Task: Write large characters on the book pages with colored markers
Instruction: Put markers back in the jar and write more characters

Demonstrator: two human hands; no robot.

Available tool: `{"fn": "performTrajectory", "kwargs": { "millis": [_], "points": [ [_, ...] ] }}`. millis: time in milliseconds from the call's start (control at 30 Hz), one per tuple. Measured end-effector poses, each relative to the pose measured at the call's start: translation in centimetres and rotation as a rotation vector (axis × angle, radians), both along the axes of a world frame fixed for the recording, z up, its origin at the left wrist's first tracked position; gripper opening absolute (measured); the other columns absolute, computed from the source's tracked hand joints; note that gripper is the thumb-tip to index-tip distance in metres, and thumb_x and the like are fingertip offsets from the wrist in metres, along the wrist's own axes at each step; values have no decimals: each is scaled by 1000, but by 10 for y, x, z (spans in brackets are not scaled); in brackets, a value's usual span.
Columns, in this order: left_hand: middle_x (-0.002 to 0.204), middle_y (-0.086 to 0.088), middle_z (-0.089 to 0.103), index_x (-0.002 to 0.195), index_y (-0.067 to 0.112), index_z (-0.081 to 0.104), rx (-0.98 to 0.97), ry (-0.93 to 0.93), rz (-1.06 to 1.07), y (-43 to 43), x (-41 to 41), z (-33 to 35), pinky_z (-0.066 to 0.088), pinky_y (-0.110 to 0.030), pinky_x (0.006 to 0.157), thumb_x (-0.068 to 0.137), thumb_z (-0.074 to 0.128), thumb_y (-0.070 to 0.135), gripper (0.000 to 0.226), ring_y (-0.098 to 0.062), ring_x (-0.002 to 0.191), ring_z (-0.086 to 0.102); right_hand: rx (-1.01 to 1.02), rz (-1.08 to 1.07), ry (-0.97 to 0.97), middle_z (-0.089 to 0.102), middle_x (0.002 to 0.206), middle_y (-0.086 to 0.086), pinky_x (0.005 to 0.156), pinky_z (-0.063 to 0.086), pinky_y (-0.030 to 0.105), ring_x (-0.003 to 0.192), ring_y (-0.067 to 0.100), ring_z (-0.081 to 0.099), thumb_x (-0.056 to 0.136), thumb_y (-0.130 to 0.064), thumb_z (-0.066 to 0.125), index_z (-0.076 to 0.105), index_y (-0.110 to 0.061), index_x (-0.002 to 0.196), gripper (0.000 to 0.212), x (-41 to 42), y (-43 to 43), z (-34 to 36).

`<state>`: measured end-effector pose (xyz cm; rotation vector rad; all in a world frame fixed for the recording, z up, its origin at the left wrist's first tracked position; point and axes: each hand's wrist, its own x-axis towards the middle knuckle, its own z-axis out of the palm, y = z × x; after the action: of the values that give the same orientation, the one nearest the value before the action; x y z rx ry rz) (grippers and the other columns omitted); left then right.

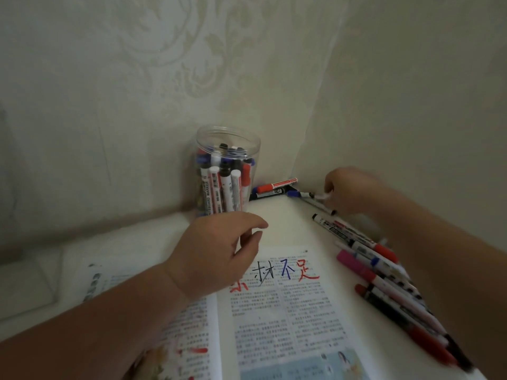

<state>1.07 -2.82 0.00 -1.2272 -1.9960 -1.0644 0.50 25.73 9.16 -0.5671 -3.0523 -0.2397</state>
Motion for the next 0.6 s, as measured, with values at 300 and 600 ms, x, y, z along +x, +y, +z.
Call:
{"fn": "performTrajectory", "kwargs": {
  "millis": [300, 600],
  "points": [
    [118, 14, 50, 136, 22, 53, -106, -156, -61, 3, 11, 6, 43, -17, 94, 98, 54, 46, 46, 0, 109, 50, -883, 324, 754, 58, 57, -2, 49, 36, 29, 49, 18, 44, 96, -29, 66, 67, -16, 81, 20, 87, -70, 28],
    [109, 16, 67, 132, 23, 64, -171, -156, 19, 1, -1, 3, 41, -9, 86, 100, 55, 29, 34, 2, 99, 59, -1551, 366, 714, 64, 64, 8, 43, 36, 25, 49, 19, 52, 95, -14, 66, 67, -25, 83, 16, 91, -103, -55]
  ]
}}
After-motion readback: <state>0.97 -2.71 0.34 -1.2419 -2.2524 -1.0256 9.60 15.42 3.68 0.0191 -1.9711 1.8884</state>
